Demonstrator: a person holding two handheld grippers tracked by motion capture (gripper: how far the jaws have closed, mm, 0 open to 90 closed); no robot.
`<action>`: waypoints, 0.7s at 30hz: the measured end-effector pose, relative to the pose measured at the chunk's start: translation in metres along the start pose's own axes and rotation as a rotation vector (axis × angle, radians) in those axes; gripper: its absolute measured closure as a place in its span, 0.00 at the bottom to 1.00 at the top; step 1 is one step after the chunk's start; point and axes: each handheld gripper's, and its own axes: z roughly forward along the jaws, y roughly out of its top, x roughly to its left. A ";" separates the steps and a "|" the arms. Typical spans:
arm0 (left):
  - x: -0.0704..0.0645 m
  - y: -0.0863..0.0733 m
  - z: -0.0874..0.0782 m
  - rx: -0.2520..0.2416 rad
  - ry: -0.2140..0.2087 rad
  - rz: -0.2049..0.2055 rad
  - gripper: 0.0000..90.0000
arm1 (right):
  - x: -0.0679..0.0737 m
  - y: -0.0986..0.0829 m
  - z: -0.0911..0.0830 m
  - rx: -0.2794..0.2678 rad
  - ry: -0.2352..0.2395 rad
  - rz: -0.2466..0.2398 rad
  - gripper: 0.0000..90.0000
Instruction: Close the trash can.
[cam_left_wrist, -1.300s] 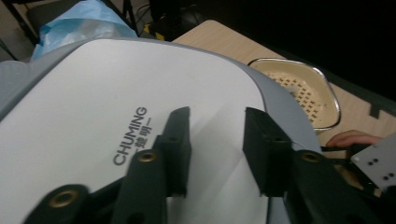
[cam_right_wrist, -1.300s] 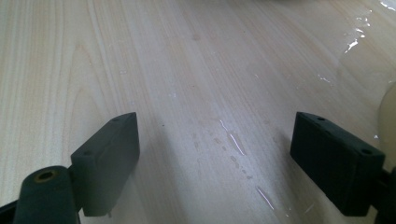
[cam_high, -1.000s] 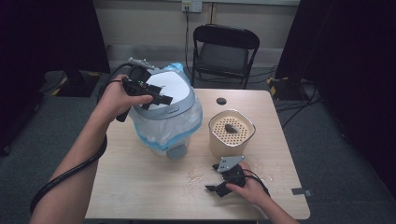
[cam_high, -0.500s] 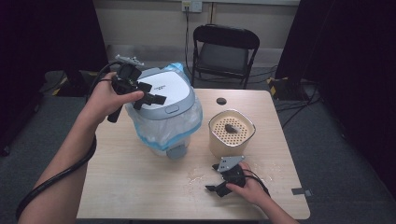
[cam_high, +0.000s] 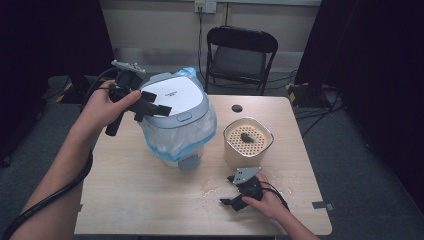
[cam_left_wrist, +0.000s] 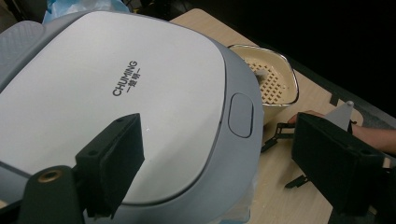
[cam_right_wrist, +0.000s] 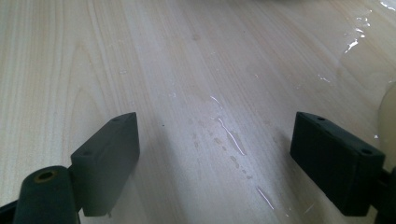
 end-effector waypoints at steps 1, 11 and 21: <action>0.000 -0.001 -0.001 0.001 -0.003 0.001 0.18 | 0.000 0.000 0.000 0.000 0.000 0.000 0.17; 0.001 -0.022 -0.018 -0.002 0.001 0.000 0.19 | 0.000 0.000 0.000 0.000 0.000 0.000 0.17; 0.005 -0.041 -0.029 -0.009 0.014 -0.017 0.19 | 0.000 0.000 0.000 0.000 -0.001 0.000 0.17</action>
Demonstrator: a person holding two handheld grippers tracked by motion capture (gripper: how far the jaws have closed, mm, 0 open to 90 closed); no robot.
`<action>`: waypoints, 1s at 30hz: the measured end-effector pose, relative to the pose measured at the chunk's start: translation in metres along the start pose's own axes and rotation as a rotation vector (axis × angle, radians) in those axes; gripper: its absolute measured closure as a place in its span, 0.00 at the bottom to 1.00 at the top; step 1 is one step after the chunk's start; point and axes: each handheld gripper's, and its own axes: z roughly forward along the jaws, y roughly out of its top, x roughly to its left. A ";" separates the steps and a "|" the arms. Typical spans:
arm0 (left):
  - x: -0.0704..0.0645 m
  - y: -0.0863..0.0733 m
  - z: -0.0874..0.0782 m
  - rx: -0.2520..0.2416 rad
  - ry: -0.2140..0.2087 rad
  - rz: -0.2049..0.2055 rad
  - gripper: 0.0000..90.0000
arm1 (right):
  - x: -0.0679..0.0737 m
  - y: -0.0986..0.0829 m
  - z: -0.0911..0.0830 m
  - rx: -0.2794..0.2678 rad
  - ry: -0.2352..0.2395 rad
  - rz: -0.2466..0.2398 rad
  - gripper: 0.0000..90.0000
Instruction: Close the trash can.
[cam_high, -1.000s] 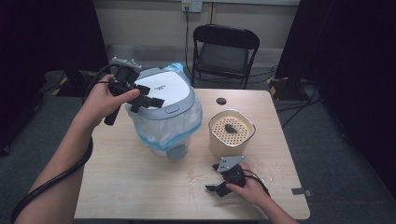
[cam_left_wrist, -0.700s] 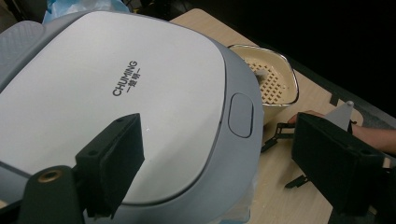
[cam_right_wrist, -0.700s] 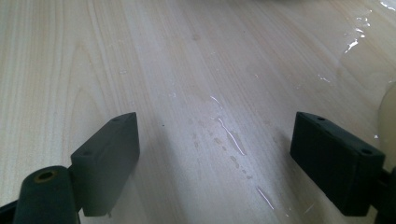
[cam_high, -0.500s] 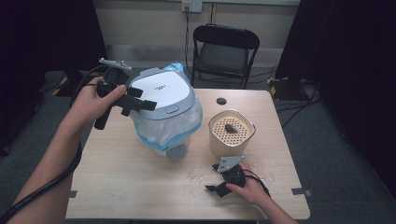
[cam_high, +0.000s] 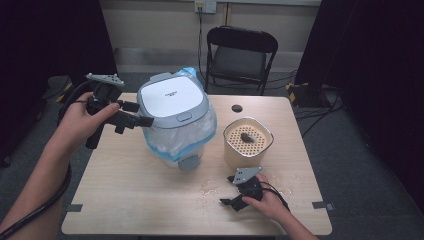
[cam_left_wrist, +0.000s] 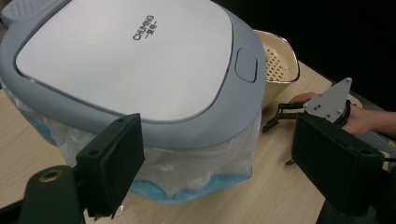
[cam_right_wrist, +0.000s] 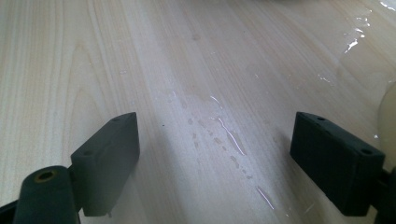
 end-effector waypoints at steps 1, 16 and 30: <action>0.000 -0.002 -0.001 0.000 0.000 -0.002 0.19 | 0.000 0.000 0.000 0.000 0.000 0.000 0.17; 0.003 -0.039 -0.004 -0.010 0.000 -0.019 0.19 | 0.000 0.000 0.000 -0.001 -0.002 0.000 0.17; 0.007 -0.095 0.026 0.027 -0.011 -0.056 0.19 | 0.000 0.000 0.000 0.001 0.000 0.000 0.17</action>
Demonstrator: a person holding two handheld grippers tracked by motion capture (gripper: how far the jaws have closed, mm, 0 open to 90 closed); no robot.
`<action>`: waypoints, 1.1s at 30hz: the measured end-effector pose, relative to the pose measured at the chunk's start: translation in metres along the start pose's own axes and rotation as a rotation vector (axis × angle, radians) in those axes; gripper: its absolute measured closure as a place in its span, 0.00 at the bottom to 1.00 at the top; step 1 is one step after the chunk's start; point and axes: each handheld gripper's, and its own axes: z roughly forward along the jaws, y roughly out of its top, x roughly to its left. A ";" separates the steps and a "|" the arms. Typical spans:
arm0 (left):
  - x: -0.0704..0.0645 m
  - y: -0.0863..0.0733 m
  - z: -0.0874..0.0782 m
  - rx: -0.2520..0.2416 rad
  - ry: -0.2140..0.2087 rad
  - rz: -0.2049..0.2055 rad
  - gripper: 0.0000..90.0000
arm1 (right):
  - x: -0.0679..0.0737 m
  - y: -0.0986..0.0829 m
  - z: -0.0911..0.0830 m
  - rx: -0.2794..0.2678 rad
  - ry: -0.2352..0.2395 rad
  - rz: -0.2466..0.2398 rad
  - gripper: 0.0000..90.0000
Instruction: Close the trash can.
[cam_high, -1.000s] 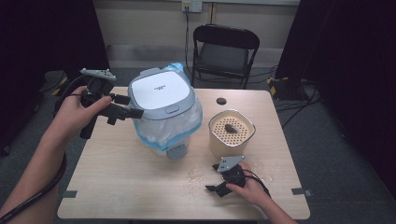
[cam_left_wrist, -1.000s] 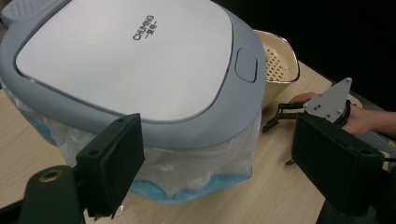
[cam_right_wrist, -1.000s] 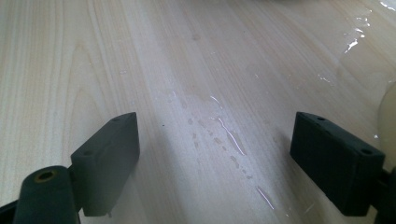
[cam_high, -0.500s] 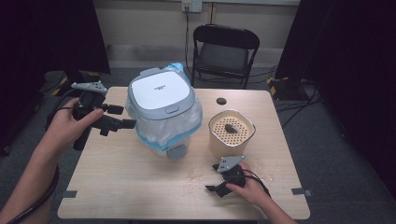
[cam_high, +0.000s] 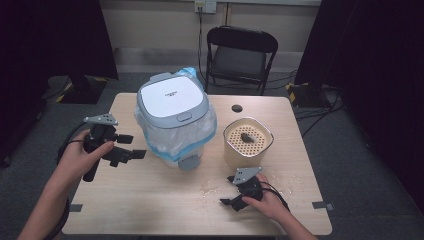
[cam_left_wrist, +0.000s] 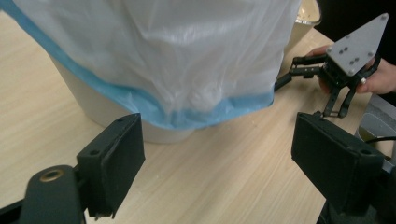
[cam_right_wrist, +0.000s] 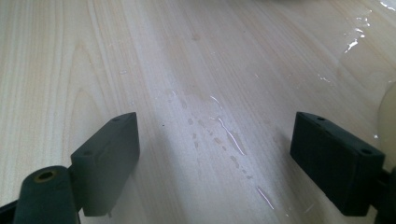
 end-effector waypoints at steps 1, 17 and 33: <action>0.000 0.000 0.000 0.000 0.000 0.000 0.19 | 0.000 0.000 0.000 0.000 0.000 0.000 0.17; 0.004 -0.032 0.020 0.002 -0.009 -0.025 0.19 | 0.000 0.000 0.000 0.000 0.000 0.000 0.17; 0.010 -0.059 0.042 0.017 0.008 -0.033 0.19 | 0.001 0.000 0.000 0.001 0.000 0.003 0.17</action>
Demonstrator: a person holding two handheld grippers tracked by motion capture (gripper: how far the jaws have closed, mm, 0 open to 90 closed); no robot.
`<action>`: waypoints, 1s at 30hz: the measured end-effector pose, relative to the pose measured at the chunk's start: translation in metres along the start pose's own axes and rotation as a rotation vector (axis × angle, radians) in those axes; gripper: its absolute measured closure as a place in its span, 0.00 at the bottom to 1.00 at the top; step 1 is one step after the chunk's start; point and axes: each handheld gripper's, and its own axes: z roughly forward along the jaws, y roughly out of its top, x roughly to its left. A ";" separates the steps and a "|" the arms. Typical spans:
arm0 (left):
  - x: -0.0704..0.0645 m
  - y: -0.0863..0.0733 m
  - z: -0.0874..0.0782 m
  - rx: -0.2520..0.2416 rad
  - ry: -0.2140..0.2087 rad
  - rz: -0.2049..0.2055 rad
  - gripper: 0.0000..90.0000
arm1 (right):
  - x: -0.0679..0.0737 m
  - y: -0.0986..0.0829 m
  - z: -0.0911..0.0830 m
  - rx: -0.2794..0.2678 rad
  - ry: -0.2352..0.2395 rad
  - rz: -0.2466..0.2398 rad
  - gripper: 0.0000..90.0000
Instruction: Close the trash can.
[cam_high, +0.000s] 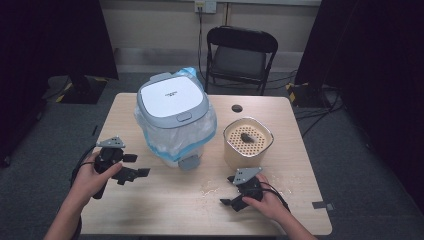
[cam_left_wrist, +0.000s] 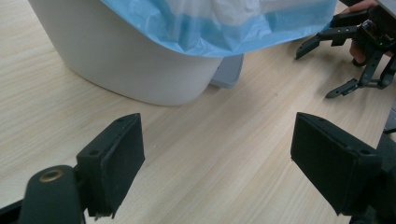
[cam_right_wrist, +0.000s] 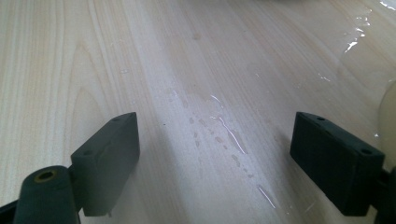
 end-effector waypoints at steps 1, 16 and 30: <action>0.000 0.000 0.000 0.000 0.000 0.000 0.19 | 0.000 0.000 0.000 0.000 0.000 0.000 0.17; 0.002 -0.018 0.011 0.007 0.014 0.005 0.19 | 0.000 0.000 0.000 0.000 0.000 0.000 0.17; 0.003 -0.035 0.021 0.027 0.017 0.011 0.19 | 0.000 0.000 0.000 0.000 0.000 0.000 0.17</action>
